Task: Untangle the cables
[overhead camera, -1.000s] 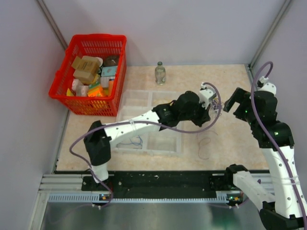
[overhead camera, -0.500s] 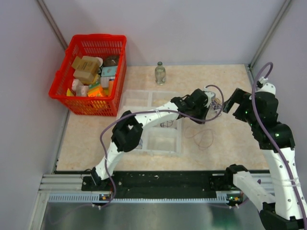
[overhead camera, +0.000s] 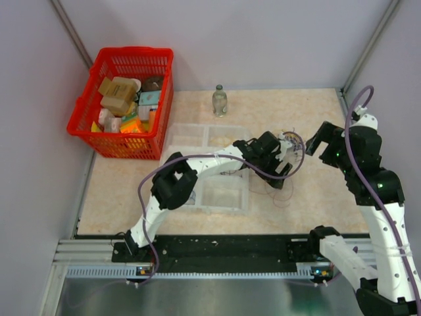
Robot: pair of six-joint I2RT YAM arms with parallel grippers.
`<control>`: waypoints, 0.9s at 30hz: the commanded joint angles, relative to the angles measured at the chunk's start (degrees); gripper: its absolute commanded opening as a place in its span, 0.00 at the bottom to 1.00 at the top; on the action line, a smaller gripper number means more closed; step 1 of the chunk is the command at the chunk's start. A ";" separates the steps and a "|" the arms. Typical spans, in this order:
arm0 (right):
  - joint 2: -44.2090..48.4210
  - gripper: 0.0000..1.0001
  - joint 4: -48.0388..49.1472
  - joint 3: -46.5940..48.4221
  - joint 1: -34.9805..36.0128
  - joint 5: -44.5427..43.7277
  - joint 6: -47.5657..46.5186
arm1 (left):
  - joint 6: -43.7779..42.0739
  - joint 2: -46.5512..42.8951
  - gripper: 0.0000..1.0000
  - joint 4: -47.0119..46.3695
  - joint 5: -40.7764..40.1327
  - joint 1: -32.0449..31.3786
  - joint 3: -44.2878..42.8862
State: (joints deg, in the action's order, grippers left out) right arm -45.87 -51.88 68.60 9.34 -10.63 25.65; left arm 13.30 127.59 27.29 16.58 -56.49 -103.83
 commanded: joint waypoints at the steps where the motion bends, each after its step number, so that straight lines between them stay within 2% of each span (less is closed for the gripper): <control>1: 0.43 0.96 1.78 -0.48 0.50 0.26 -0.95 | -5.65 -4.37 0.98 -0.23 -0.49 -0.46 -1.02; 5: 0.60 0.96 2.13 -0.66 0.50 0.88 -0.78 | -7.23 -1.74 0.98 1.45 -2.16 -0.99 -4.44; 11: 0.95 0.96 2.39 -0.48 0.50 1.32 -0.25 | -6.62 1.95 0.91 1.02 -1.46 -1.25 -9.54; 14: 0.87 0.96 2.48 0.48 0.41 2.19 0.63 | -6.53 4.24 0.98 1.71 -2.86 -1.52 -12.00; 19: 2.09 0.96 2.57 0.92 0.41 0.18 1.42 | -9.07 6.35 0.98 3.12 -4.01 -1.61 -13.76; 27: 5.61 0.95 3.80 0.31 0.50 -3.16 3.18 | -12.86 7.76 0.98 4.18 -14.81 -3.10 -12.19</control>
State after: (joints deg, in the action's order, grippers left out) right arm -42.11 -51.35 67.90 9.37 -11.46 27.57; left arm 2.92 135.55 31.77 7.53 -58.46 -115.52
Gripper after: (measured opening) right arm 0.958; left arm 0.982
